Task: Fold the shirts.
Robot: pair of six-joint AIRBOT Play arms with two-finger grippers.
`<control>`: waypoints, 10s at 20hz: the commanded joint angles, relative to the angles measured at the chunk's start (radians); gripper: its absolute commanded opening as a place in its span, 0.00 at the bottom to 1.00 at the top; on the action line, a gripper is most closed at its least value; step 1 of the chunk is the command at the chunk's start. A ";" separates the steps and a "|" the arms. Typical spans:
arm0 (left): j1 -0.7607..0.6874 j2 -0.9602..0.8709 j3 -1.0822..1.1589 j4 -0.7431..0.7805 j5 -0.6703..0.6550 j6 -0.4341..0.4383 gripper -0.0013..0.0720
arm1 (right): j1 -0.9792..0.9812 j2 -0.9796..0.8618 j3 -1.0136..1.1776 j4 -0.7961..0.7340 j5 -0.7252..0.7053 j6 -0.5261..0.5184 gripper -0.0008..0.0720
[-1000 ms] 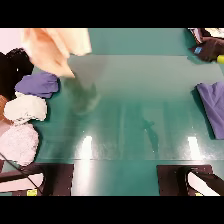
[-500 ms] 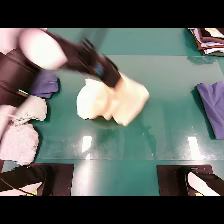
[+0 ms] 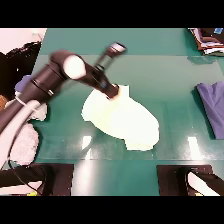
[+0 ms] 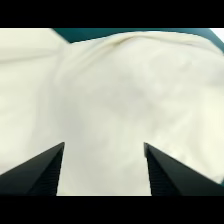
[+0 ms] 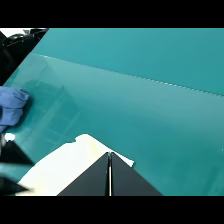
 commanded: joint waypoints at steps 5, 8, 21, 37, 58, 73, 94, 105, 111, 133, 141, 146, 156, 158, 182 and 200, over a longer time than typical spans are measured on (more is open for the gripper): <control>0.457 -0.164 -0.032 -0.216 -0.036 0.008 0.82 | 0.000 0.000 0.001 0.000 0.013 0.001 0.04; 0.468 -0.301 -0.033 -0.271 -0.024 0.069 0.82 | 0.000 0.001 0.001 0.000 0.015 0.001 0.04; 0.393 -0.443 -0.033 -0.390 0.046 0.121 0.43 | 0.000 0.006 -0.070 0.000 0.014 0.002 0.04; 0.475 -0.320 0.230 -0.333 -0.118 0.118 0.07 | 0.011 -0.151 -0.941 0.043 -0.109 0.027 0.60; 0.475 -0.032 0.496 -0.170 -0.158 0.065 0.06 | -0.065 0.052 -0.581 0.048 -0.251 -0.042 0.03; 0.475 0.600 0.525 -0.188 0.103 0.033 0.06 | -0.455 0.315 0.163 0.000 0.066 -0.026 0.03; 0.475 -0.301 0.245 -0.068 0.030 0.033 0.07 | 0.033 -0.534 -0.030 -0.435 -0.057 0.101 0.04; 0.527 -0.336 0.290 -0.068 -0.033 -0.022 0.79 | -0.005 -0.706 0.253 -0.227 0.059 0.117 0.54; 0.650 -0.193 0.130 -0.079 -0.298 -0.017 0.67 | -0.098 -0.446 -0.084 -0.224 0.156 0.044 0.54; 0.619 0.257 -0.977 -0.520 0.183 0.165 0.67 | -0.475 0.162 -0.807 -0.044 0.216 -0.044 0.54; 0.498 0.250 -0.905 -0.499 0.167 0.165 0.07 | -0.645 0.200 -0.970 -0.275 0.248 -0.040 0.54; 0.498 0.250 -0.797 -0.494 0.097 0.200 0.07 | -0.756 0.195 -1.093 -0.360 0.193 -0.040 0.74; 0.498 0.250 -0.794 -0.494 0.100 0.199 0.07 | -0.817 -0.062 -1.125 -0.271 0.149 -0.040 0.59; 0.498 0.250 -0.794 -0.494 0.101 0.199 0.07 | -0.817 -0.069 -1.125 -0.270 0.141 -0.040 0.56; 0.498 0.250 -0.794 -0.492 0.093 0.224 0.07 | -0.816 0.010 -1.125 -0.281 0.181 -0.097 0.35; 0.498 0.375 -0.456 -0.299 0.011 0.116 0.06 | -0.380 0.177 -0.744 -0.245 0.110 -0.007 0.04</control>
